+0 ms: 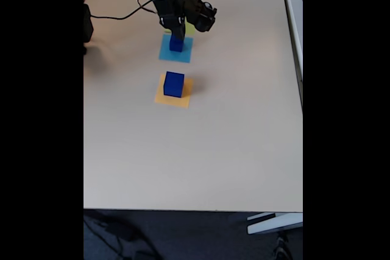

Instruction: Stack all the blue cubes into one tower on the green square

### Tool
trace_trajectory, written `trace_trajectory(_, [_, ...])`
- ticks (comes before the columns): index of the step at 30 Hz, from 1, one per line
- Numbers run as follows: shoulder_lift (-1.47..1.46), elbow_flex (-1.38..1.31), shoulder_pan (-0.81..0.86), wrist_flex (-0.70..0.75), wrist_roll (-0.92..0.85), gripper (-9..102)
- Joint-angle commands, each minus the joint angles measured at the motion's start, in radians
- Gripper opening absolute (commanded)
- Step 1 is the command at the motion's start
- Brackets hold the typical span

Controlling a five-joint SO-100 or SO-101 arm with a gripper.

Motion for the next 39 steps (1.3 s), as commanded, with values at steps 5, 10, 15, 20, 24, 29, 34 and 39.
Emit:
trace_trajectory(5, [0.078, 0.028, -0.049, -0.058, 0.064, 3])
trace_trajectory(10, [0.098, 0.094, -0.081, -0.101, 0.106, 3])
trace_trajectory(15, [0.127, 0.175, -0.095, -0.161, 0.127, 3])
trace_trajectory(20, [0.140, 0.204, -0.104, -0.175, 0.140, 3])
trace_trajectory(24, [0.163, 0.261, -0.107, -0.224, 0.143, 3])
trace_trajectory(29, [0.172, 0.284, -0.109, -0.233, 0.147, 3])
trace_trajectory(34, [0.178, 0.293, -0.109, -0.236, 0.147, 3])
trace_trajectory(39, [0.187, 0.305, -0.110, -0.239, 0.147, 3])
